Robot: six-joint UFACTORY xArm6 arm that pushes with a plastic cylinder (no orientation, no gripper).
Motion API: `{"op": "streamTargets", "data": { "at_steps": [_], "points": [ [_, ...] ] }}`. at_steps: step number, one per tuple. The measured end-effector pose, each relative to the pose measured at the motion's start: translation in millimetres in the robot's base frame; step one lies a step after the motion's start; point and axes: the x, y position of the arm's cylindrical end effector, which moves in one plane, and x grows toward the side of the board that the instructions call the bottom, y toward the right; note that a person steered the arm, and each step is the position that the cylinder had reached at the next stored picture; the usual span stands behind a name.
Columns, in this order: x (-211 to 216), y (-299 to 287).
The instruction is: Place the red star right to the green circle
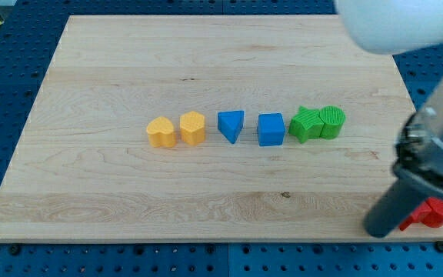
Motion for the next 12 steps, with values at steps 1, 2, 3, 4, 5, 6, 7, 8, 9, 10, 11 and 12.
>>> {"op": "streamTargets", "data": {
  "at_steps": [1, 2, 3, 4, 5, 6, 7, 8, 9, 10, 11, 12],
  "points": [
    [-20.0, -40.4],
    [-81.7, -29.3],
    [-103.5, 43.7],
    [-89.3, 137.7],
    [-51.7, 177.2],
    [-1.7, 168.5],
    [-1.3, 147.7],
    [-0.9, 120.7],
    [-0.2, 95.4],
    [0.0, 62.6],
    [-1.5, 27.0],
    [-25.7, 2.0]
  ]
}}
